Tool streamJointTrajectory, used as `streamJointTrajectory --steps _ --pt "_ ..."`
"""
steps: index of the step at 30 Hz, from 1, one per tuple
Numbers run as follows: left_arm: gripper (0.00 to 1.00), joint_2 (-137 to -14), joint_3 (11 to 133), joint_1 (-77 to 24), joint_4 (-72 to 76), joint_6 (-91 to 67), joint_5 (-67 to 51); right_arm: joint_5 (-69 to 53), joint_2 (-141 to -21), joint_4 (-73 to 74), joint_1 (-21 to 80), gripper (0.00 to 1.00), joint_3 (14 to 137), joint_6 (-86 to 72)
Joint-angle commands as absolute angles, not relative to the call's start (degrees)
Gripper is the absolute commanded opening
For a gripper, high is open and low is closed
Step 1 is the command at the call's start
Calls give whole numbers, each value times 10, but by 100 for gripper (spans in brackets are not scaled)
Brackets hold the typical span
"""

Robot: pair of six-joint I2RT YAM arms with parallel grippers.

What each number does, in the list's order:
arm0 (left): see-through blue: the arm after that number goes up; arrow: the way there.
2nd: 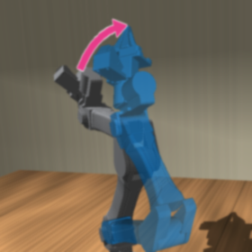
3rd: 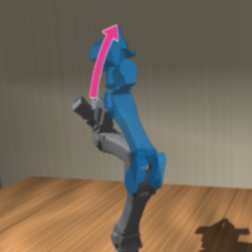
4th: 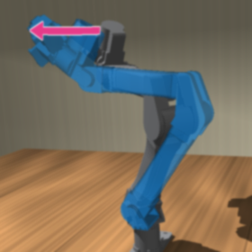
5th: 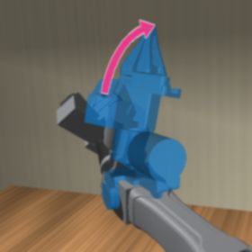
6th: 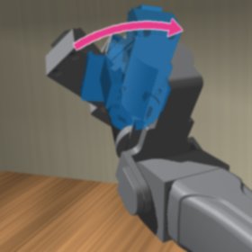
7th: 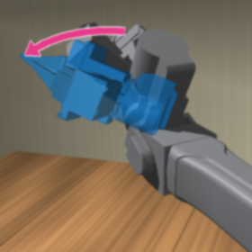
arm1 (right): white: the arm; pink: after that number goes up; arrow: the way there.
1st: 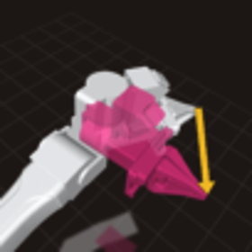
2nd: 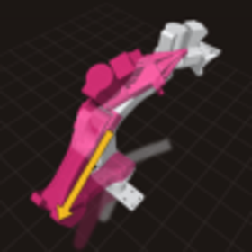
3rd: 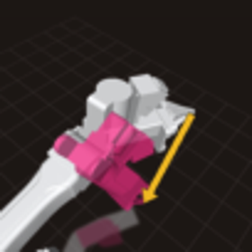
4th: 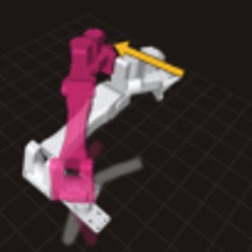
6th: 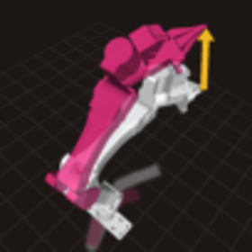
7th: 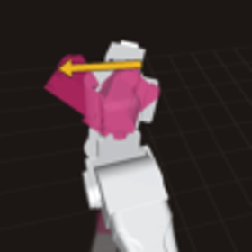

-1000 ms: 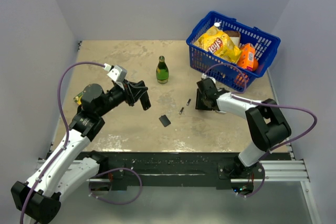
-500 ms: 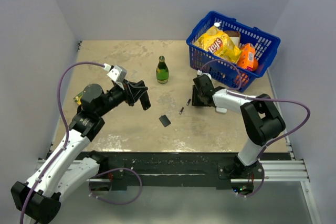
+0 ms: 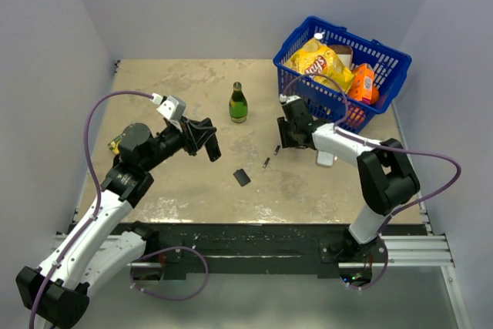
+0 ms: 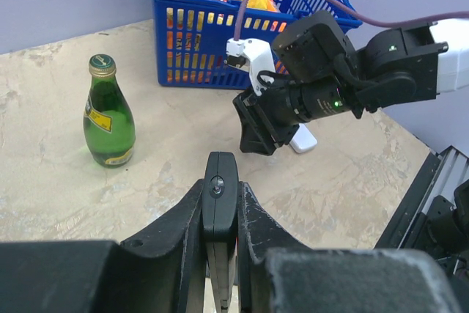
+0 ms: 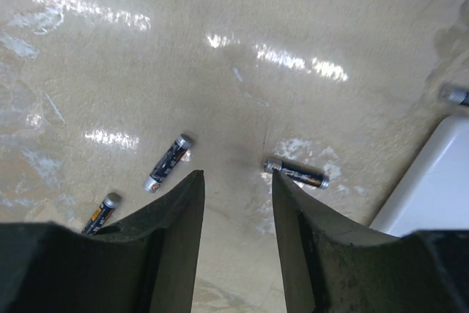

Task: Load the batteries into the remote control
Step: Adjust the battery at the center of the board.

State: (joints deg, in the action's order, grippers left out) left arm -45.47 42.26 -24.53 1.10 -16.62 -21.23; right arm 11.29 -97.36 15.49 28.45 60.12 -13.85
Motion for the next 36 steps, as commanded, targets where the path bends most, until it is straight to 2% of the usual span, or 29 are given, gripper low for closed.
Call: streamJointTrajectory --steps 1,4,7,12,21,36 --pt "0 -447 434 -250 27 -152 -213 137 -976 203 273 46 662 -45" --pt "0 -446 434 -252 25 -149 -212 135 -997 202 264 48 673 -19" --pt "0 -445 434 -254 25 -148 -210 119 -1021 218 255 55 688 -4" --pt "0 -444 436 -257 21 -144 -206 84 -1044 238 240 58 698 29" --pt "0 -445 439 -265 14 -137 -195 44 -1054 267 217 56 707 42" --pt "0 -452 440 -272 13 -134 -193 19 -1038 280 206 48 684 4"
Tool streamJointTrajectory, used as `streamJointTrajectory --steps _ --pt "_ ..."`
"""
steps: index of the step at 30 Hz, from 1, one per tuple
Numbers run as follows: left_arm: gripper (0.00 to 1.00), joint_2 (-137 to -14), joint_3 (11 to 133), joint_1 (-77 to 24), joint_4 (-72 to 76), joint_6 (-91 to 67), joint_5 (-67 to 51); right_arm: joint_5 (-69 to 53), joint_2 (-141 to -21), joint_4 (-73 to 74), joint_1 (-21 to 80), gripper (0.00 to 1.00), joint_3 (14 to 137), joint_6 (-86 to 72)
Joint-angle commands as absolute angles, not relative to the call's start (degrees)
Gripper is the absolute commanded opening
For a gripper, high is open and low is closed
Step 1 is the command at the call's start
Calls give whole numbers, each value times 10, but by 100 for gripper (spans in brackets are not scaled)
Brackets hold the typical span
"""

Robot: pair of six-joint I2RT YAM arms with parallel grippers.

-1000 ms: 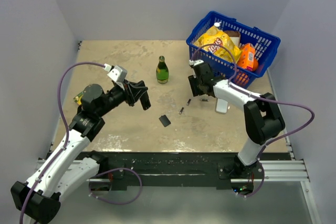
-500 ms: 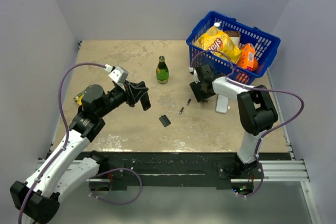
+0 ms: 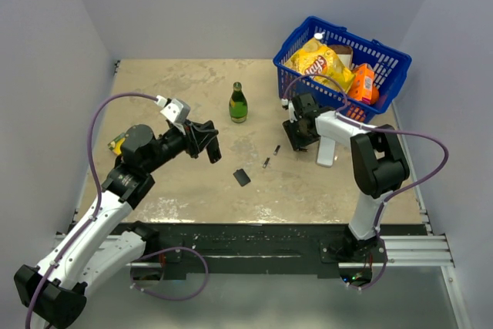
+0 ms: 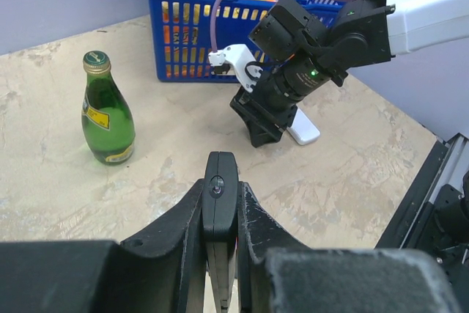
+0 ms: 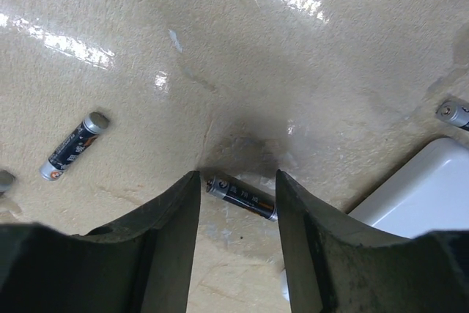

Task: Load the batteries into the remote control
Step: Adjust the battery at the center of the board.

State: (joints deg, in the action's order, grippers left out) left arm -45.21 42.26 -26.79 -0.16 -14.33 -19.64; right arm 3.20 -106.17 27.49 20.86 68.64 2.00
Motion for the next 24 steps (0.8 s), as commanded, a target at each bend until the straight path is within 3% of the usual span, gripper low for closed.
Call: streamJointTrajectory --steps 1,18,24 --pt "0 -451 440 -272 13 -134 -192 20 -1039 279 207 47 684 4" --pt "0 -453 439 -275 15 -135 -195 2 -1003 286 205 49 656 -12" --pt "0 -455 439 -281 15 -135 -194 2 -977 300 207 54 655 -11"
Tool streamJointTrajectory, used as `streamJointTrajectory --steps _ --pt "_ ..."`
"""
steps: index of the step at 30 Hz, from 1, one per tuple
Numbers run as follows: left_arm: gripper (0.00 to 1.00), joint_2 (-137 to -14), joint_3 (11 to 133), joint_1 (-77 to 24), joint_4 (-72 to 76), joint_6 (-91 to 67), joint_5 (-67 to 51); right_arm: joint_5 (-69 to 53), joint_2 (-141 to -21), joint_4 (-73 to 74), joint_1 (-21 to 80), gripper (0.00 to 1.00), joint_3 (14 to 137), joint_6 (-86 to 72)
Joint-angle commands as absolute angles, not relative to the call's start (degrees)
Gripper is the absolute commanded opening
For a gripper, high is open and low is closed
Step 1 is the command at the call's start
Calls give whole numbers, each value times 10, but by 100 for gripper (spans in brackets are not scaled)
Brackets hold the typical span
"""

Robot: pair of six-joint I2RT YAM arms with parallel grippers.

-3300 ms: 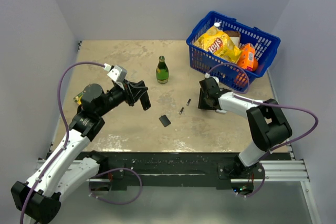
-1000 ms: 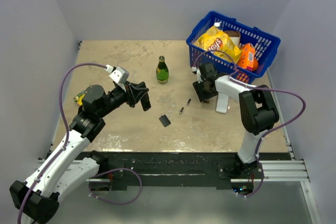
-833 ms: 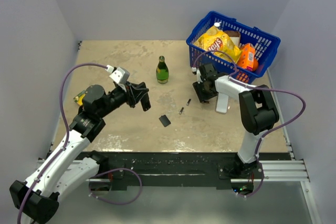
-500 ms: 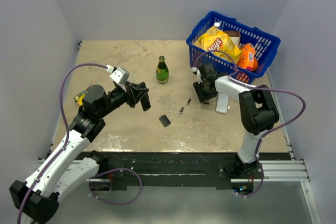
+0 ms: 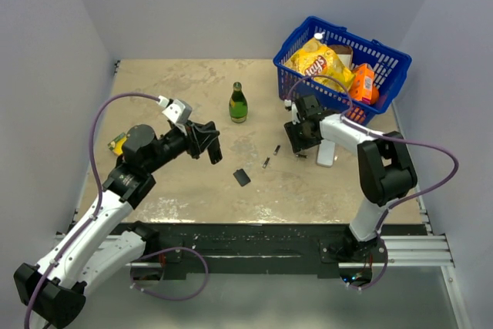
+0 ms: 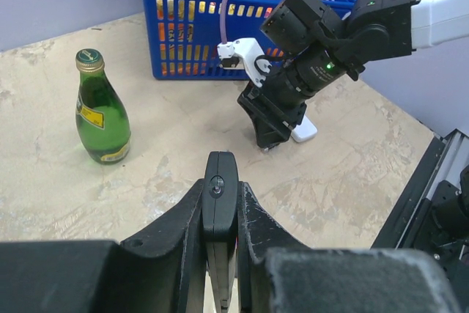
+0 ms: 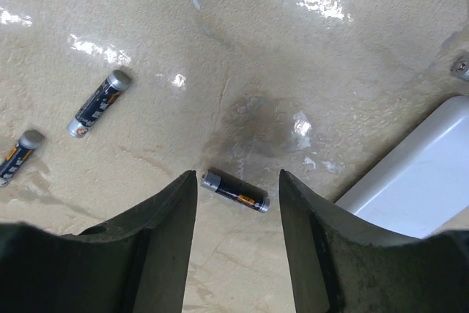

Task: Load the batteries into the remote control
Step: Adjust the battery at the center of the board.

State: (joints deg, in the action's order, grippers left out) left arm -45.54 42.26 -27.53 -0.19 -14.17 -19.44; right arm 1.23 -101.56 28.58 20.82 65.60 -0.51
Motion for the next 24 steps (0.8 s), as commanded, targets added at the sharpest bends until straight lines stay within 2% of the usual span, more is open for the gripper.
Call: streamJointTrajectory --steps 1,3,9,24 --pt "0 -455 439 -281 16 -135 -193 2 -970 307 207 54 660 -6" --pt "0 -453 439 -282 16 -134 -192 2 -966 334 209 54 664 23" --pt "0 -444 439 -294 14 -131 -188 -24 -958 395 214 40 678 151" --pt "0 -423 442 -301 4 -123 -171 -13 -1070 493 235 41 802 306"
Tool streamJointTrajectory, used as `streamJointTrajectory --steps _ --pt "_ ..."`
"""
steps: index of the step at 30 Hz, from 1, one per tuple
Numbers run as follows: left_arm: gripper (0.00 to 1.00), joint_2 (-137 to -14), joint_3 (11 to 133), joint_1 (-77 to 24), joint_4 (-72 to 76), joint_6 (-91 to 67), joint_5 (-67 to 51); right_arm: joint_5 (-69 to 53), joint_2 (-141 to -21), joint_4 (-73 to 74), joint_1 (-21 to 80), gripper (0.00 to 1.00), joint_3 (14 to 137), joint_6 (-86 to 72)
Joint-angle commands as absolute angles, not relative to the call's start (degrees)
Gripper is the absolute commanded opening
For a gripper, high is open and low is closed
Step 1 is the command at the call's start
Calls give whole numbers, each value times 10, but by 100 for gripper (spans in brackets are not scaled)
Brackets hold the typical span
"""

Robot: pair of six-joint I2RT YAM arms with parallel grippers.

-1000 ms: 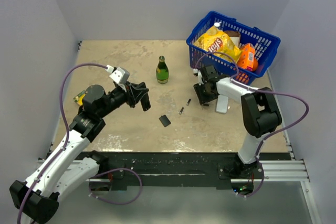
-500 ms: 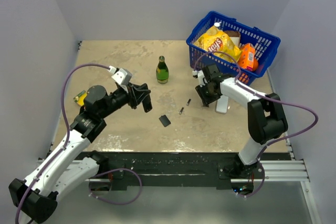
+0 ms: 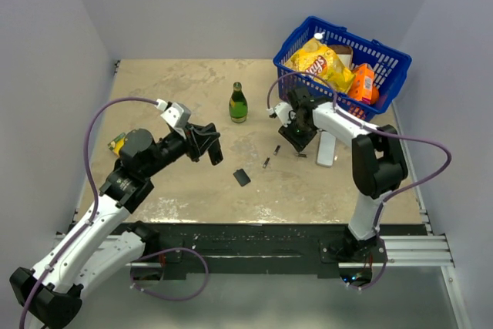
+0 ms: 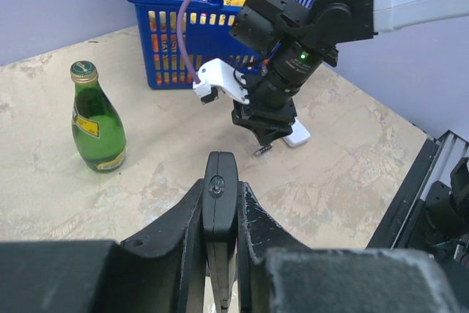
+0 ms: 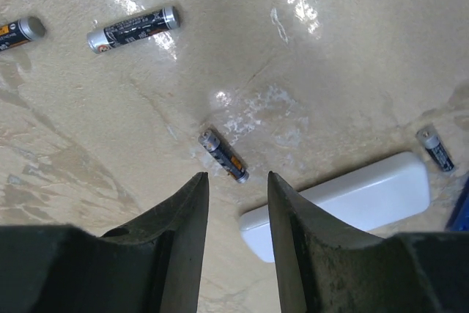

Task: Load the batteries into the remote control
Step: Adjust the battery at the center of the board, then pick up the battery from the center of the board.

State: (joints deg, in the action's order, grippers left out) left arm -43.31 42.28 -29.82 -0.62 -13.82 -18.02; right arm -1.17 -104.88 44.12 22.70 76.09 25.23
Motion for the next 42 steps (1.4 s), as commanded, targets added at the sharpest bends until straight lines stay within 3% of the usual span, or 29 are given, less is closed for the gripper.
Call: streamJointTrajectory --steps 1,15,26,36,42 --pt "0 -423 442 -301 4 -123 -170 -14 -1082 498 236 41 813 308" --pt "0 -421 444 -302 2 -120 -166 -23 -1130 519 250 41 816 327" --pt "0 -420 444 -302 1 -119 -164 -27 -1169 514 251 33 823 328" --pt "0 -418 443 -301 1 -121 -161 -55 -1160 512 261 4 833 308" --pt "0 -429 443 -300 4 -137 -157 -143 -1073 430 298 0 791 273"
